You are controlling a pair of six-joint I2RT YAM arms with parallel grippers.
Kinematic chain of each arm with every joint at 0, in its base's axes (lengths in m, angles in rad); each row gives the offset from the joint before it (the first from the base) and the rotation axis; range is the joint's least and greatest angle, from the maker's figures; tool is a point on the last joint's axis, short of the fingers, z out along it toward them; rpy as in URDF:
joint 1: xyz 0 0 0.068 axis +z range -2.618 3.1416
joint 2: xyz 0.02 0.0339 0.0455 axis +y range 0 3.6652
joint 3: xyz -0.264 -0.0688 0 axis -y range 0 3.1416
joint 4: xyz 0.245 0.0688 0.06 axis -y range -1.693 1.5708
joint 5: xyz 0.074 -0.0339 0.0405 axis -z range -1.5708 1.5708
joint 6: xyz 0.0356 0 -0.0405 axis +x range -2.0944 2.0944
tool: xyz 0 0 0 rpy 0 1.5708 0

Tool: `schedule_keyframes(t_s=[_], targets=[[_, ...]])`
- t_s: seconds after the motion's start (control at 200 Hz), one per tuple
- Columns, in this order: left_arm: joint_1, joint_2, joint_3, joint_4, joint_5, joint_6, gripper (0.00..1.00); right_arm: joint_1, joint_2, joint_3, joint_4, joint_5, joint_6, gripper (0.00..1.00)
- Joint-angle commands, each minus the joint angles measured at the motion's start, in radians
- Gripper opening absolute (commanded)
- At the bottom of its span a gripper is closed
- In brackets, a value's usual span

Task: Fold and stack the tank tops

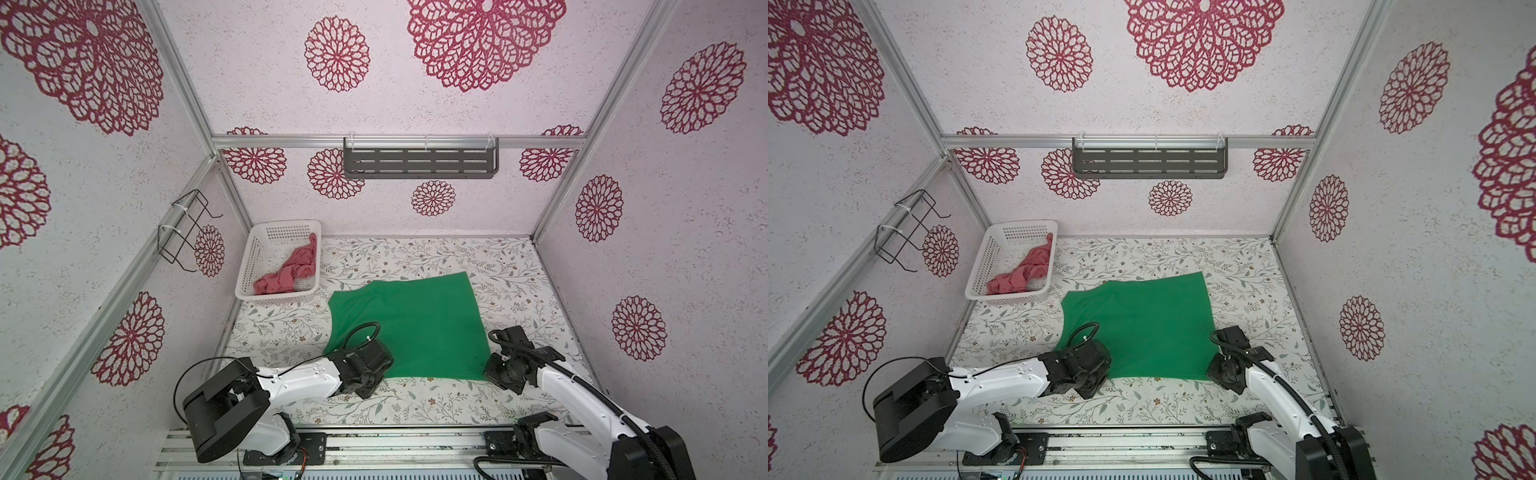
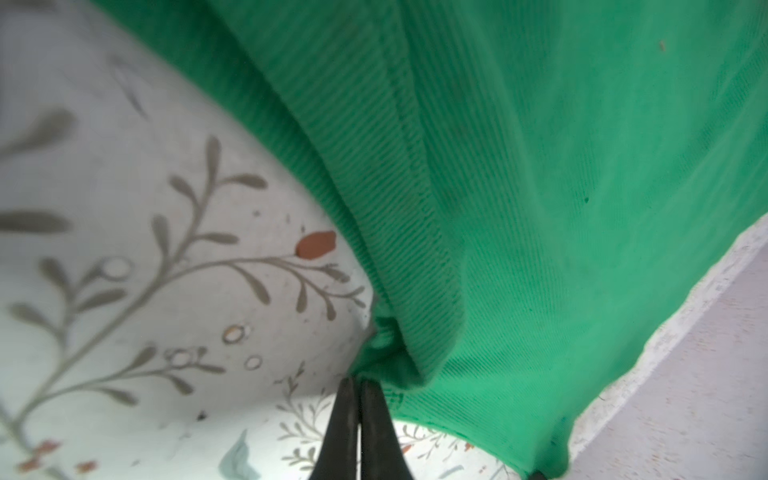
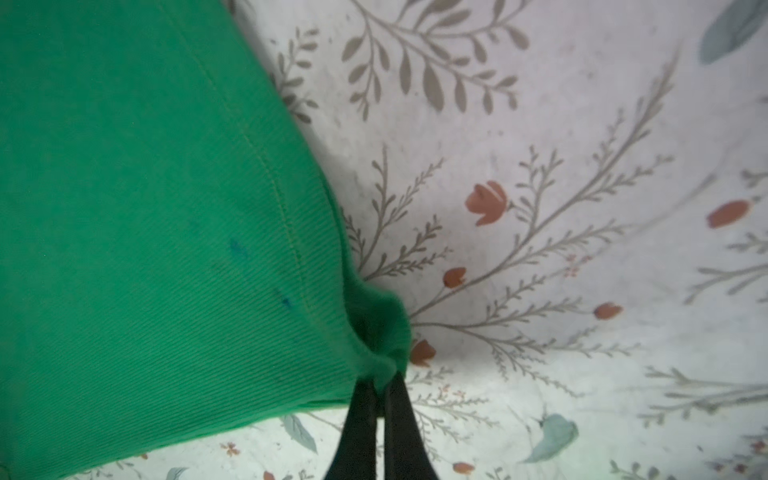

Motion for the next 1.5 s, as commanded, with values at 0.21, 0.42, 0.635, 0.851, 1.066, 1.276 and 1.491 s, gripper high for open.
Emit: schedule_keyframes(t_s=[0.21, 0.42, 0.635, 0.851, 1.066, 1.276, 1.491], targets=[[0.062, -0.082, 0.132, -0.300, -0.084, 0.153, 0.00, 0.002, -0.005, 0.161, -0.171, 0.017, -0.074, 0.00], [0.133, -0.069, 0.224, -0.377, -0.070, 0.299, 0.00, 0.003, 0.069, 0.263, -0.187, 0.038, -0.138, 0.00], [0.222, -0.019, 0.303, -0.390, -0.024, 0.454, 0.00, -0.005, 0.159, 0.359, -0.178, 0.074, -0.204, 0.00], [0.277, 0.074, 0.384, -0.382, 0.036, 0.579, 0.00, -0.033, 0.236, 0.416, -0.142, 0.079, -0.251, 0.00], [0.293, 0.149, 0.437, -0.363, 0.071, 0.632, 0.00, -0.073, 0.304, 0.473, -0.148, 0.094, -0.319, 0.00], [0.295, 0.199, 0.462, -0.344, 0.103, 0.662, 0.00, -0.096, 0.382, 0.539, -0.184, 0.135, -0.416, 0.00], [0.302, 0.266, 0.502, -0.331, 0.131, 0.700, 0.00, -0.108, 0.507, 0.615, -0.142, 0.121, -0.480, 0.00]])
